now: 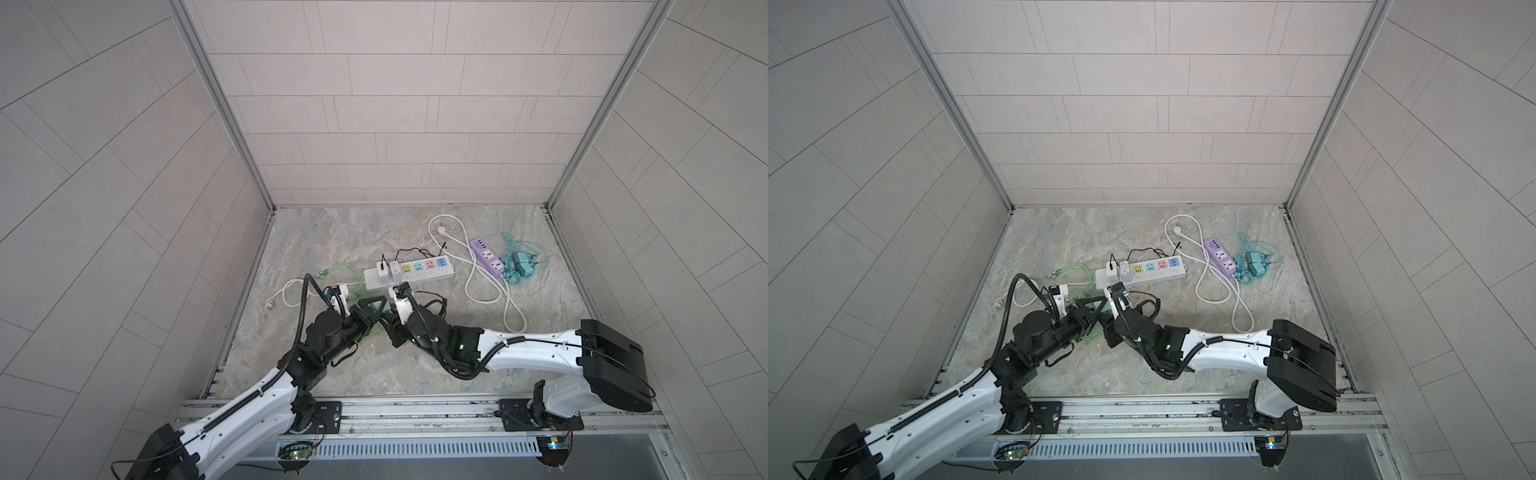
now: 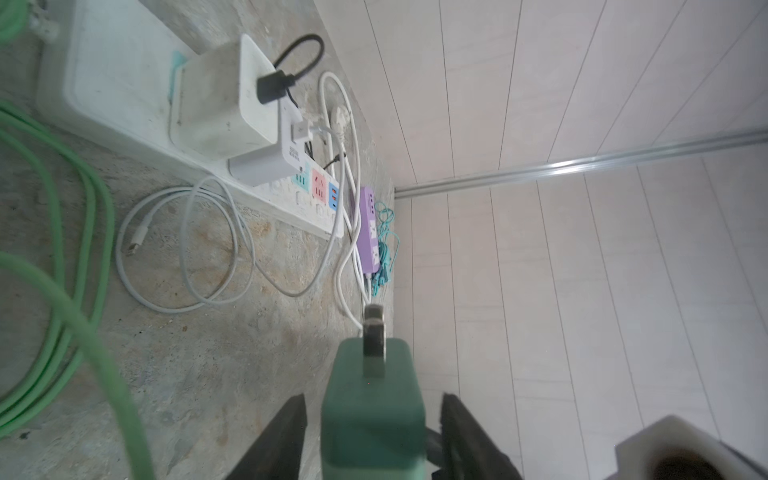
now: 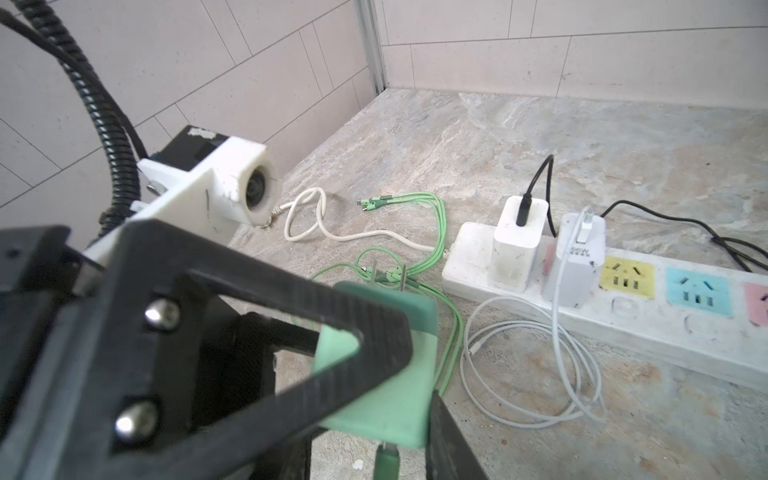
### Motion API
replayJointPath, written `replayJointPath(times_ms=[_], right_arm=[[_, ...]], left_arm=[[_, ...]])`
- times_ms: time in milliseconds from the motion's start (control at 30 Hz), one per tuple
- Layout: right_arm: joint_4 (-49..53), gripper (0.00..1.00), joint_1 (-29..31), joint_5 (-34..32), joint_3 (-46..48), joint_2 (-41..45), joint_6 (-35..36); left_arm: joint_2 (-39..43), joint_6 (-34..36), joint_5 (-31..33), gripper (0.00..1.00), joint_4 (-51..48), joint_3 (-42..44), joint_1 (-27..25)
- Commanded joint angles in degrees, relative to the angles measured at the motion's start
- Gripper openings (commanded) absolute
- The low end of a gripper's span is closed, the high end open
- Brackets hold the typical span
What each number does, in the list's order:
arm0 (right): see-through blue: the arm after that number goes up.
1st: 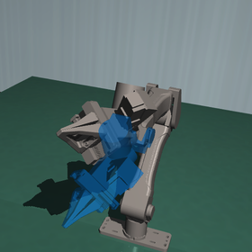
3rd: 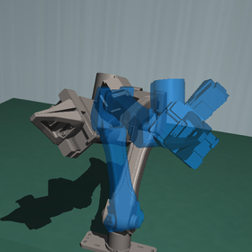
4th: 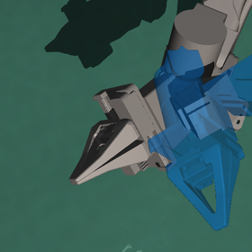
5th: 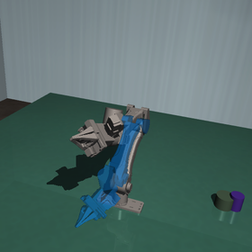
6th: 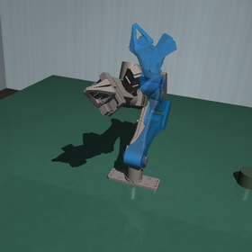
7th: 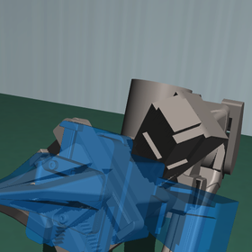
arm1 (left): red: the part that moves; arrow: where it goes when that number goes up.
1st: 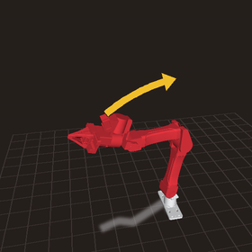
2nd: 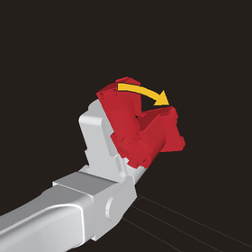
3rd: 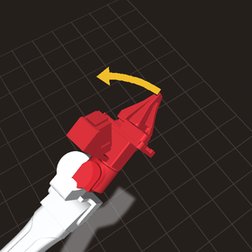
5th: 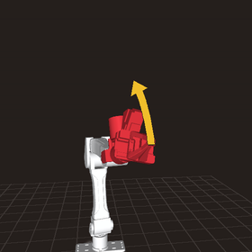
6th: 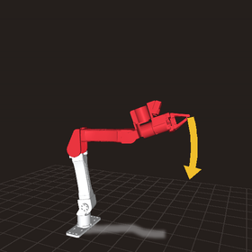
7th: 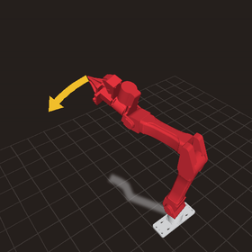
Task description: Insert the plug
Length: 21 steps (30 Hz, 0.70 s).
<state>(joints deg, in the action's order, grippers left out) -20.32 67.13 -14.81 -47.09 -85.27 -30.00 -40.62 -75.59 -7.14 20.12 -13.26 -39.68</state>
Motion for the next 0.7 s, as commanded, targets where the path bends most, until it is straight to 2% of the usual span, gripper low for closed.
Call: replayJointPath(times_ms=[0,167,267,333,467,567,667], right_arm=[[1.1,0.24,0.3,-0.3,-1.0,2.8,0.5],[9.4,0.21,0.0,-1.8,-0.5,7.5,-0.9],[19.1,0.21,-1.3,-1.8,-1.6,11.0,-2.1],[27.2,0.22,-3.2,-0.1,-3.3,12.5,-2.6],[37.4,0.22,-9.9,11.3,-4.1,15.1,-2.2],[45.0,0.23,-14.3,16.8,-6.0,15.5,1.1],[49.8,0.23,-19.2,26.1,-7.7,15.3,4.5]], left_arm=[[2.3,3.0,0.1,0.7,-2.2,-0.6,-0.3],[6.9,8.5,4.7,0.81,-6.4,-1.1,-0.1],[10.1,20.7,8.1,0.87,-16.8,-6.6,-0.1],[10.0,29.8,9.8,0.87,-23.0,-10.4,-0.2],[6.8,44.1,9.6,0.89,-23.3,-12.7,-0.2],[2.5,52.4,7.4,0.89,-17.4,-11.5,-0.2],[-1.7,60.3,4.8,0.9,-9.2,-9.1,-0.4]])
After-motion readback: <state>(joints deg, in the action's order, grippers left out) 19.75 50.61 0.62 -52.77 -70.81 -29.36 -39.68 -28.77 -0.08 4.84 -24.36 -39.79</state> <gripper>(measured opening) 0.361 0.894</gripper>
